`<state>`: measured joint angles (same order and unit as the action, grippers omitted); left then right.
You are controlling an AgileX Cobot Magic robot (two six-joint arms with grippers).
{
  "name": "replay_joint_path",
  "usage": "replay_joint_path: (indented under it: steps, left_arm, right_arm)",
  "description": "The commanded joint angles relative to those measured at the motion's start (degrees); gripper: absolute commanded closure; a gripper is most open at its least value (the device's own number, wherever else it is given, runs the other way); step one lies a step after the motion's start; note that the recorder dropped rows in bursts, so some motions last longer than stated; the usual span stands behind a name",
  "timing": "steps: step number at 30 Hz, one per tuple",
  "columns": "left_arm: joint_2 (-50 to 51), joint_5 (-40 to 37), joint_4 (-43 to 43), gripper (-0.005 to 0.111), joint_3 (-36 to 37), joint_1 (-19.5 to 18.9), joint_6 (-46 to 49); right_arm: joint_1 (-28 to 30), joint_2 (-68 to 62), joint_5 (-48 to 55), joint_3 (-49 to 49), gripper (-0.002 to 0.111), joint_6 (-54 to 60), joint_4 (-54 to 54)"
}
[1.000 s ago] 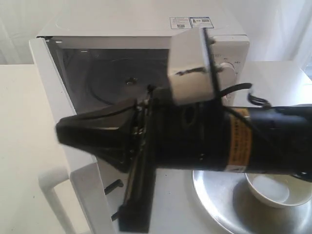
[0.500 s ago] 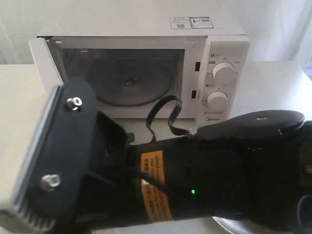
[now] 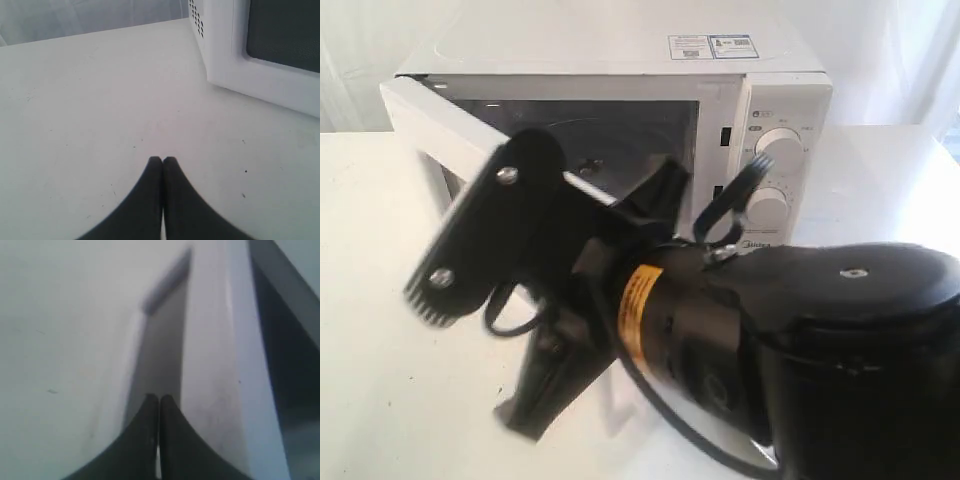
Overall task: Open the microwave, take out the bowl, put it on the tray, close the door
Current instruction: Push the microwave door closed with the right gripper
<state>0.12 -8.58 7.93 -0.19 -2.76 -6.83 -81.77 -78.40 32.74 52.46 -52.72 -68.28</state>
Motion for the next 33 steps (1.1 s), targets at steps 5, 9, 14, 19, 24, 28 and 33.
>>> replay_joint_path:
  steps: [5,9,14,19,24,28,33]
  left_arm:
    - [-0.12,0.06,-0.20,0.107,0.19,0.05,-0.32]
    - [-0.12,0.06,-0.20,0.107,0.19,0.05,-0.32]
    - [-0.12,0.06,-0.20,0.107,0.19,0.05,-0.32]
    - [-0.12,0.06,-0.20,0.107,0.19,0.05,-0.32]
    - [-0.12,0.06,-0.20,0.107,0.19,0.05,-0.32]
    - [-0.12,0.06,-0.20,0.107,0.19,0.05,-0.32]
    - [-0.12,0.06,-0.20,0.107,0.19,0.05,-0.32]
  right_arm:
    - [3.84,-1.38,37.22,-0.56,0.108,-15.61,-6.75]
    - [2.92,0.38,32.20,-0.56,0.108,-15.61,-7.54]
    - [4.85,-0.86,20.45,-0.56,0.108,-15.62,-12.90]
    - [8.21,-4.52,19.32,-0.56,0.108,-18.21,-13.78]
    - [4.12,-4.45,19.37,-0.66,0.108,-27.01,-21.69]
    - [-3.37,-1.06,29.75,-0.66,0.108,-32.74,-26.01]
    - [-14.36,7.91,25.67,-2.39,0.108,-27.06,-21.53]
